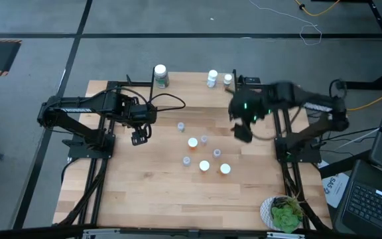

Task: Pick and place medicine bottles onto shelf by color
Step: Put the orange pill bottle on the shelf

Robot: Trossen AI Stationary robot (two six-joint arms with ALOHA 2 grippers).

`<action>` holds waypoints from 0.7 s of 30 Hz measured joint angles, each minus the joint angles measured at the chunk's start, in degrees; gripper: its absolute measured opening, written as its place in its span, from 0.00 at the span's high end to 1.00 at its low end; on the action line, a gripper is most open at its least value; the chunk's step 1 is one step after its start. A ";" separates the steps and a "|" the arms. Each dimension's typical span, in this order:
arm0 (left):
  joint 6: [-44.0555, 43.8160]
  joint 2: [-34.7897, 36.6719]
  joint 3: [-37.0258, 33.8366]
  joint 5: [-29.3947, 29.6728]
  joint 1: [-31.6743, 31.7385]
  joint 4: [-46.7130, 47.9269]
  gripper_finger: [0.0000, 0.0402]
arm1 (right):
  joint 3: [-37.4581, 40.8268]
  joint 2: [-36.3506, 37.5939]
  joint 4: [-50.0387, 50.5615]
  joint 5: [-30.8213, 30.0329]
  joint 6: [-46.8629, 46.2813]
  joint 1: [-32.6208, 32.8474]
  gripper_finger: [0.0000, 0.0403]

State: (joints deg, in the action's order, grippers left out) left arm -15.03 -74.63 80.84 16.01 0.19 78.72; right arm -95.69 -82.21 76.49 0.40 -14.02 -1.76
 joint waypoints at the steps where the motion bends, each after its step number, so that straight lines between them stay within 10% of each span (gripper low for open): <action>1: 0.00 0.00 0.00 0.00 0.00 0.00 0.28 | 4.10 1.41 -3.09 -0.74 -2.25 1.68 0.37; 10: 0.00 0.00 0.00 0.00 0.00 -0.61 0.28 | 32.73 5.44 -27.91 -0.76 -16.95 13.16 0.37; 21: 0.14 0.00 -0.01 0.00 0.00 -3.85 0.28 | 44.56 5.50 -40.06 -0.87 -15.60 19.70 0.37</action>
State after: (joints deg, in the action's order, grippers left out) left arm -14.89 -74.63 80.83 16.01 0.19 74.87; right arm -51.13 -76.71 36.43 -0.47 -29.61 17.95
